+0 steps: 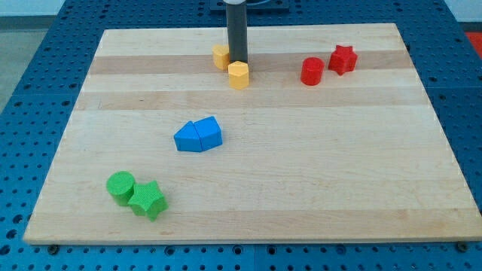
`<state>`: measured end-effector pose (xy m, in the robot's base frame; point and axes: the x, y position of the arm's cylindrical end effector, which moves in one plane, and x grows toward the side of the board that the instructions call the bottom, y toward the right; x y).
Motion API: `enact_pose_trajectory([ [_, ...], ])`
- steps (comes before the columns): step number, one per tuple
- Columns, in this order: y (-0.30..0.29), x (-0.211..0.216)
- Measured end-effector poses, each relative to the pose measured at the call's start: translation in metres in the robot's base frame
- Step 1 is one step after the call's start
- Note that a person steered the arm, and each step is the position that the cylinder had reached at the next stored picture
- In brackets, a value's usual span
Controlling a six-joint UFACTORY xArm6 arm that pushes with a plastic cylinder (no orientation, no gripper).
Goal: Move the yellow hexagon to the yellow heart
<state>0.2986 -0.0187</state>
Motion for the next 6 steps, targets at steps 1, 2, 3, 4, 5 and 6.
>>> enact_pose_trajectory([
  [1,0.037,-0.01],
  [2,0.087,-0.034],
  [3,0.152,-0.044],
  [4,0.201,-0.042],
  [5,0.201,-0.042],
  [6,0.193,-0.013],
])
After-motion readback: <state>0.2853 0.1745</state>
